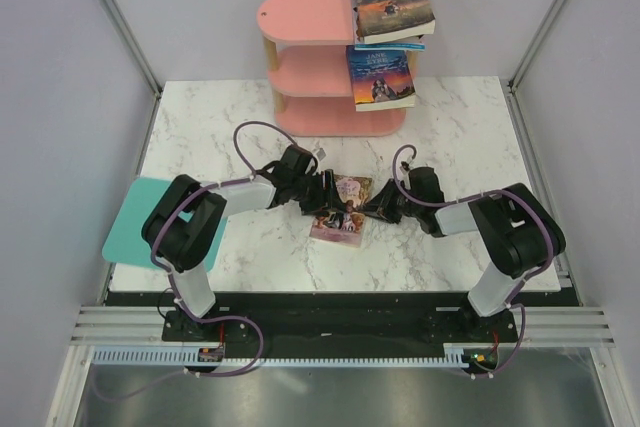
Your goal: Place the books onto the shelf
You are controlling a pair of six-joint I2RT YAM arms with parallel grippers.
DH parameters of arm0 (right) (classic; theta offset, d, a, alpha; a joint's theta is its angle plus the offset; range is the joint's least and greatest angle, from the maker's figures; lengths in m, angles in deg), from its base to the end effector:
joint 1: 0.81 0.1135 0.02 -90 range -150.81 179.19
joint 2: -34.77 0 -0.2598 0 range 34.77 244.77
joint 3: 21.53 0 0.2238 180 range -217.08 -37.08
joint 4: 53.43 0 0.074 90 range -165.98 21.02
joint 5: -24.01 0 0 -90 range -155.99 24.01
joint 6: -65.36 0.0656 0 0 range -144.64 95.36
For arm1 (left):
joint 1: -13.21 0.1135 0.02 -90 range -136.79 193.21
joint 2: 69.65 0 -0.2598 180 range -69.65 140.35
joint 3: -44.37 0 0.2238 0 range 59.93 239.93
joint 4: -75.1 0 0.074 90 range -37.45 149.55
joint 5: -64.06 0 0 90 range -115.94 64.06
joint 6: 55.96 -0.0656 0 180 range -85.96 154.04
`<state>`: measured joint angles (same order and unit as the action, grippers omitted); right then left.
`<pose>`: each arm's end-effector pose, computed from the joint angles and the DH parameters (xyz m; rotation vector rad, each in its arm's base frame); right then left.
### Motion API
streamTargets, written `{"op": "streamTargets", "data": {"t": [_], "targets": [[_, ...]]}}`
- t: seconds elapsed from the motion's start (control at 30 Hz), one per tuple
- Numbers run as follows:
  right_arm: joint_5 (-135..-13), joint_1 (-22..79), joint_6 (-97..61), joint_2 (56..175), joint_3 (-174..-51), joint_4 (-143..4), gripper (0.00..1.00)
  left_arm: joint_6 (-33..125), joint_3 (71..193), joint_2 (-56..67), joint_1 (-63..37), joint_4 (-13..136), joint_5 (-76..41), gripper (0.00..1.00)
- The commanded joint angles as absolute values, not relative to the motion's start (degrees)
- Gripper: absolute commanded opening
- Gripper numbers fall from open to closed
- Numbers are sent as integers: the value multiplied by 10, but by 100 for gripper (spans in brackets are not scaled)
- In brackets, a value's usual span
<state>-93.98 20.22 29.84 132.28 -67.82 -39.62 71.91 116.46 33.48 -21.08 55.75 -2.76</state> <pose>0.2680 0.1360 0.1165 0.4114 2.4059 1.2103 0.2799 -0.2221 0.1476 0.1123 2.6425 -0.9966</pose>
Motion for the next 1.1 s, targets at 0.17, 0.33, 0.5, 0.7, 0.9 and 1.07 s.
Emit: {"op": "streamTargets", "data": {"t": [0.17, 0.33, 0.5, 0.7, 0.9, 1.07], "targets": [[-975, 197, 261, 1282, -737, -427, 12, 642, 1183, 240, -167, 508, -59, 66], [-1032, 172, 246, 1258, -756, -437, 13, 608, 1183, 239, -120, 486, -58, 67], [-1077, 161, 222, 1238, -783, -471, 13, 608, 1151, 250, -102, 548, -25, 66], [-1139, 152, 250, 1237, -782, -434, 15, 642, 1120, 262, -97, 665, 30, 66], [-1171, 153, 271, 1254, -774, -389, 16, 679, 1120, 271, -96, 740, 74, 65], [-1182, 153, 315, 1276, -764, -332, 18, 713, 1119, 280, -98, 780, 113, 59]]}}
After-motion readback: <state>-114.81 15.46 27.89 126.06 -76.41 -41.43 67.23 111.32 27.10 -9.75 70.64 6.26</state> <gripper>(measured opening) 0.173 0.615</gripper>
